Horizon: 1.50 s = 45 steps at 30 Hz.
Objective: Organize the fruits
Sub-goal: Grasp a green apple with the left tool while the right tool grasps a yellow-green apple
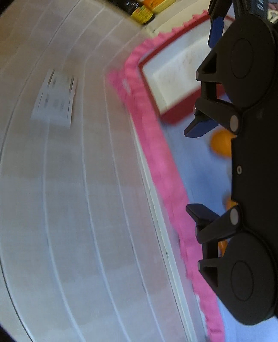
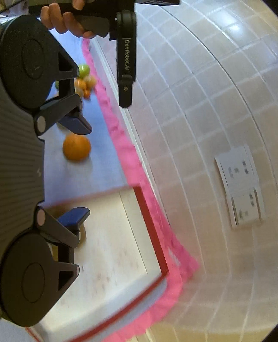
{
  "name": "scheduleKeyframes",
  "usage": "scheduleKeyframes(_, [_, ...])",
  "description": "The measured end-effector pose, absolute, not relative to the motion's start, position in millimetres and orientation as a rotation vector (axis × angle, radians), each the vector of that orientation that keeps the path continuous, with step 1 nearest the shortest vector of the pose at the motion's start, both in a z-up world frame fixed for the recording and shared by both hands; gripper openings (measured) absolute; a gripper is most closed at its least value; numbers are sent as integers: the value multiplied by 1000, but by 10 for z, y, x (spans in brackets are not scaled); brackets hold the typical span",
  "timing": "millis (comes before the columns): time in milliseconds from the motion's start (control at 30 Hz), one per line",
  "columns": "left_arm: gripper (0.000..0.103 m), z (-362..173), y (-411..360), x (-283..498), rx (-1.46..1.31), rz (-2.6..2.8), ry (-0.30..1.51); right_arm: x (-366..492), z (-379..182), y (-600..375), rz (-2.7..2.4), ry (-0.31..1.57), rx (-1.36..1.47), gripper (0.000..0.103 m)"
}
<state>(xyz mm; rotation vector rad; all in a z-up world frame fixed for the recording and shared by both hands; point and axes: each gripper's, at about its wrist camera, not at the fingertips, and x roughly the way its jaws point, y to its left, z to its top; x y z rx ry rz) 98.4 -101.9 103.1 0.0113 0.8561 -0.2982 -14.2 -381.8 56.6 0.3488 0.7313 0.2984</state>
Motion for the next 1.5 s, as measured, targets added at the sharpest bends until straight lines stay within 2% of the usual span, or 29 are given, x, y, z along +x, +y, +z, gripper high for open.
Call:
scheduleKeyframes(167, [81,935,-331,1005,6,-197,876,3,470,-3511,369,783,430,76])
scheduleKeyframes(500, [81,426,615,1178,-29,-73,952,403,-199,-2841,413,987,703,61])
scheduleKeyframes(600, [81,263,716,1235,-47,-67,978,451,-333,-2757,377,1010,727,57])
scheduleKeyframes(1167, [80,-237,740,1387,-81,-137,1039,663,-594,-2663,318,1023,749,57])
scheduleKeyframes(1200, [79,-235,738,1383,-82,-136,1035,662,-587,-2647,318,1021,741,56])
scheduleKeyframes(1233, [72,-234,736,1391,-86,-138,1032,664,-581,-2628,317,1019,730,53])
scheduleKeyframes(1267, [60,-232,733,1393,-91,-140,1031,664,-578,-2607,324,1020,721,51])
scheduleKeyframes(1500, [57,-193,741,1353,-135,-125,1009,623,-515,-2511,316,997,652,49])
